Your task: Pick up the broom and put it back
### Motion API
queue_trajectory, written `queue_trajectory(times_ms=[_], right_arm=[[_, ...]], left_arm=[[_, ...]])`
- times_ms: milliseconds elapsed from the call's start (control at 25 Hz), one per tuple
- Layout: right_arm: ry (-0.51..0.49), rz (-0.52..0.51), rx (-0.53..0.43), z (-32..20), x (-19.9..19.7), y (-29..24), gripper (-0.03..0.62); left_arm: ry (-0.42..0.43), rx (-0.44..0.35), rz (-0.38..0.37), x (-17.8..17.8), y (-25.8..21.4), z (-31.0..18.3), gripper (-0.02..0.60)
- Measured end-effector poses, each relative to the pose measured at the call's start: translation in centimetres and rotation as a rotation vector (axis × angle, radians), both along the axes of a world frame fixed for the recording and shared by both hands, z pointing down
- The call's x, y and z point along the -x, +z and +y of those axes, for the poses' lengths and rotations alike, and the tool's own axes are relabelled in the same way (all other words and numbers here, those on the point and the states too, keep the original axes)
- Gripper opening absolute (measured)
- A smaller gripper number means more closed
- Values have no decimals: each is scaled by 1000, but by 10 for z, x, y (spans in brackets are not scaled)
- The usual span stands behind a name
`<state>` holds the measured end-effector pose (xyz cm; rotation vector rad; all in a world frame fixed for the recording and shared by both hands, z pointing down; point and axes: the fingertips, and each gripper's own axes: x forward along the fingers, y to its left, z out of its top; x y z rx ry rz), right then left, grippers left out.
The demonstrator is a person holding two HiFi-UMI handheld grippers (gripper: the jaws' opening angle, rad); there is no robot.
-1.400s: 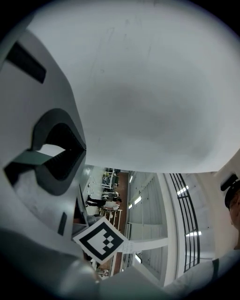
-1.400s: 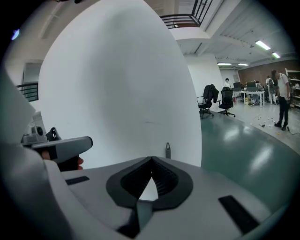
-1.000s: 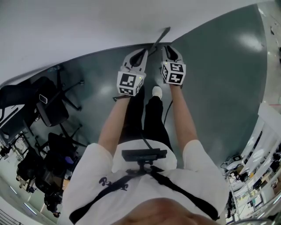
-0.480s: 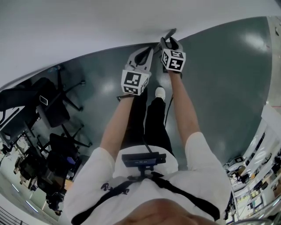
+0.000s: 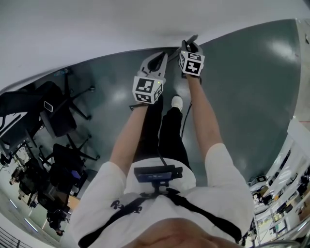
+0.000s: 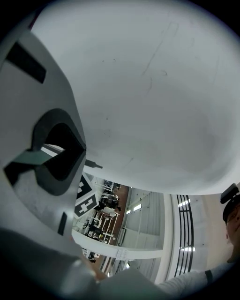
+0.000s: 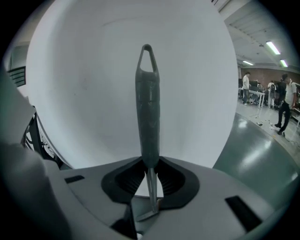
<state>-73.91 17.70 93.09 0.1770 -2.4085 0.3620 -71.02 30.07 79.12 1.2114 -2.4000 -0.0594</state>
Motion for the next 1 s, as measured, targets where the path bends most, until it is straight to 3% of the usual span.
queue_trajectory(times_ms=[240, 440, 600, 760, 1000], right_arm=[[-1, 14, -24, 17, -42, -27, 95], [88, 8, -51, 19, -87, -74, 95], [148, -64, -71, 8, -100, -140, 95], [143, -163, -108, 9, -95, -216, 95], [123, -349, -186, 3, -117, -368, 95]], left_arm=[[-35, -6, 1, -11, -16, 12, 12], [-50, -15, -5, -32, -45, 21, 12], [-67, 12, -33, -38, -76, 29, 12], [-70, 13, -87, -32, -115, 32, 12], [-44, 25, -209, -46, -227, 17, 12]])
